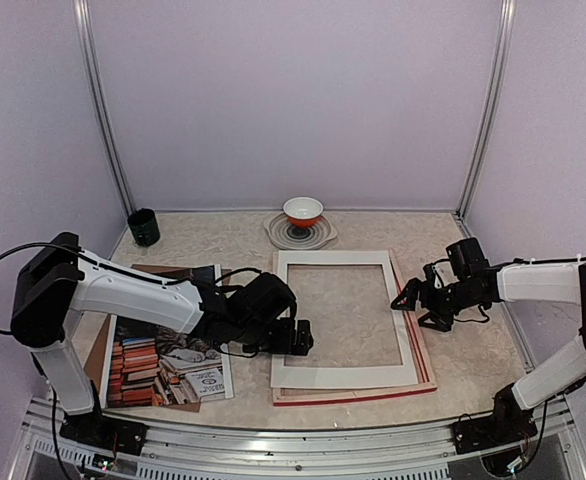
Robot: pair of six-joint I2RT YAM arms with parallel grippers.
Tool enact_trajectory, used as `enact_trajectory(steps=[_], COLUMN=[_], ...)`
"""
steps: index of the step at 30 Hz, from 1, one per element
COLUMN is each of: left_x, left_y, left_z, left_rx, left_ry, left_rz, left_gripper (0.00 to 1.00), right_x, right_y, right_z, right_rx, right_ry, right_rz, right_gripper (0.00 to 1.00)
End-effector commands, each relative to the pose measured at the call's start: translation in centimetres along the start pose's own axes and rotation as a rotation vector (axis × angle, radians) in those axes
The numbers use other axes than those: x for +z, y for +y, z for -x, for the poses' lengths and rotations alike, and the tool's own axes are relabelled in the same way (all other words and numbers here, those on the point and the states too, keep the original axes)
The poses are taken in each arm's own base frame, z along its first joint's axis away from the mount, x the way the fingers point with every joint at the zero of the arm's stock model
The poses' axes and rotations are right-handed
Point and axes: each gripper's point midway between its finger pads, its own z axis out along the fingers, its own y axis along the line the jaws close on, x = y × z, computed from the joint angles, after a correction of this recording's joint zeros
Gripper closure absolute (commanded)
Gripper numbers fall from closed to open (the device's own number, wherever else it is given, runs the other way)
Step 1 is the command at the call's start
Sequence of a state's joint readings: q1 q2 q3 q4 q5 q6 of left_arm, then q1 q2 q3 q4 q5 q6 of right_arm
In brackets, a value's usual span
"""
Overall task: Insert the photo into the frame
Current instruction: Place the mat board on the frame body.
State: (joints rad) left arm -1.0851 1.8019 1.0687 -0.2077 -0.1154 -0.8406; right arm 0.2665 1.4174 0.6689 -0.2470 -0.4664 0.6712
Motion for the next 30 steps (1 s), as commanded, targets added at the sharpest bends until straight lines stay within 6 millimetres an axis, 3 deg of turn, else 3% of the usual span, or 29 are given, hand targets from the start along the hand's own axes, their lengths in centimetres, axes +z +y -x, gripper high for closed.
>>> enact_trajectory(steps=[1, 9, 12, 18, 25, 30], left_x=[-2.1, -3.1, -2.7, -2.7, -2.0, -1.2], left_y=[-2.2, -3.5, -2.8, 0.5, 0.3, 0.2], left_z=[2.6, 3.0, 2.5, 2.2, 1.9, 2.8], left_rx=[-0.013, -0.035, -0.029, -0.05, -0.032, -0.014], left_ry=[-0.083, -0.101, -0.082, -0.096, -0.093, -0.102], left_rz=[-0.091, -0.177, -0.144, -0.016, -0.025, -0.015], left_gripper=[0.01, 0.01, 0.01, 0.01, 0.01, 0.01], right_x=[-0.1, 0.2, 0.1, 0.2, 0.4, 0.4], right_y=[1.8, 1.5, 1.5, 1.3, 1.3, 1.2], right_z=[0.0, -0.3, -0.3, -0.4, -0.4, -0.5], right_rx=[-0.021, -0.016, -0.018, -0.018, -0.015, -0.016], right_ry=[0.013, 0.019, 0.017, 0.02, 0.02, 0.022], right_rz=[0.063, 0.065, 0.058, 0.053, 0.061, 0.055], right_gripper=[0.01, 0.01, 0.01, 0.01, 0.01, 0.01])
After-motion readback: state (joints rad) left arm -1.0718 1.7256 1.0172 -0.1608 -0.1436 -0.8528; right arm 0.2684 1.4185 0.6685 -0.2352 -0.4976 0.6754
